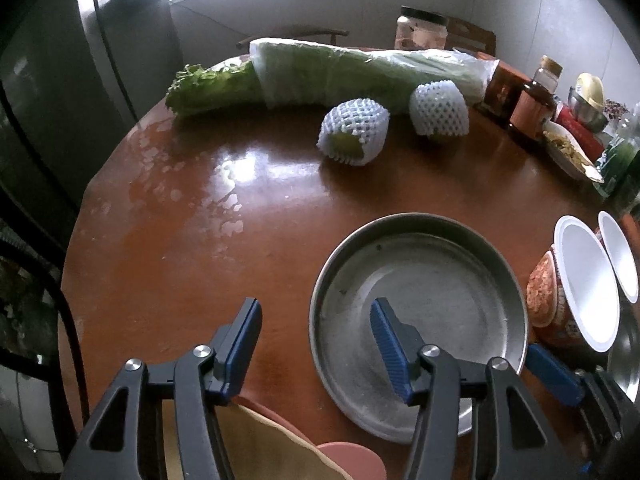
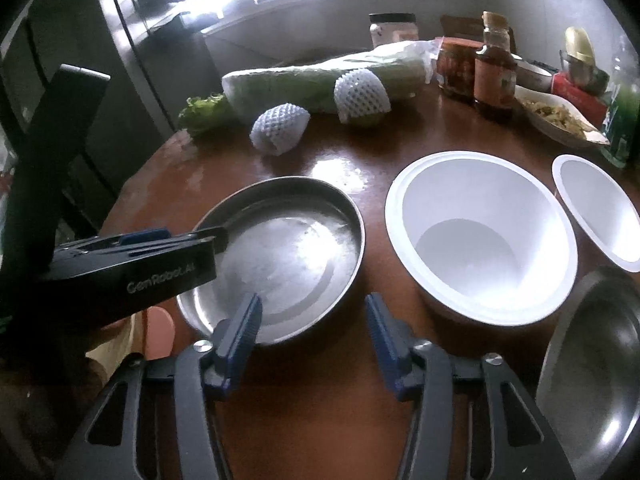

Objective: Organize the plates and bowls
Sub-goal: 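Grasp the rim of the shallow steel pan with the left tool, then carry the steel pan over and lower it onto the shell bowl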

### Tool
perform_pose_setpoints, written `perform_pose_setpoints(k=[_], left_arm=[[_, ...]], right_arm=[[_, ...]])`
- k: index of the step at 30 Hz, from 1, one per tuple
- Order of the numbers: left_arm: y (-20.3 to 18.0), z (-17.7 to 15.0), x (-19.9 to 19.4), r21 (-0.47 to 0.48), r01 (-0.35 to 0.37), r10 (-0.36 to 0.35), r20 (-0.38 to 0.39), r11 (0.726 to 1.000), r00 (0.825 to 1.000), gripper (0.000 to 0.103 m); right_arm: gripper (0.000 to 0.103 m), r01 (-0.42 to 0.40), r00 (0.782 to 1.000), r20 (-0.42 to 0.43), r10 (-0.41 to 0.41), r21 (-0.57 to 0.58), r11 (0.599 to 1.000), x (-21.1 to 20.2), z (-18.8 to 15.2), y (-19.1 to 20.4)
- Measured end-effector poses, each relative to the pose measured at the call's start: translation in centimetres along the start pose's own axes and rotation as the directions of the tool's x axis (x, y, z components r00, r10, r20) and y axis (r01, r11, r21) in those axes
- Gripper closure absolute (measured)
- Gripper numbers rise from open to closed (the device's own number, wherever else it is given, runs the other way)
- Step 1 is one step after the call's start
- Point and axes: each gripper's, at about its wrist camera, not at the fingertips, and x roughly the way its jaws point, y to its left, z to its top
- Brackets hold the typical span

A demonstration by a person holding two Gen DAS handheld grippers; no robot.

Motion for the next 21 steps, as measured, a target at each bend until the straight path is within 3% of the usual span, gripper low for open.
perform_pose_setpoints(k=[6, 21], left_arm=[[-0.2, -0.2, 0.3, 0.011, 0.023, -0.023, -0.015, 1.0, 1.0, 0.073], [0.8, -1.0, -4.1, -0.011, 0.041, -0.04, 0.093, 0.999, 0.995, 0.077]], right_arm=[[0.068, -0.004, 1.0, -0.005, 0.004, 0.002, 1.0, 1.0, 0.1, -0.1], [0.07, -0.02, 0.996, 0.085, 0.021, -0.012, 1.0, -1.8, 0.9, 1.1]])
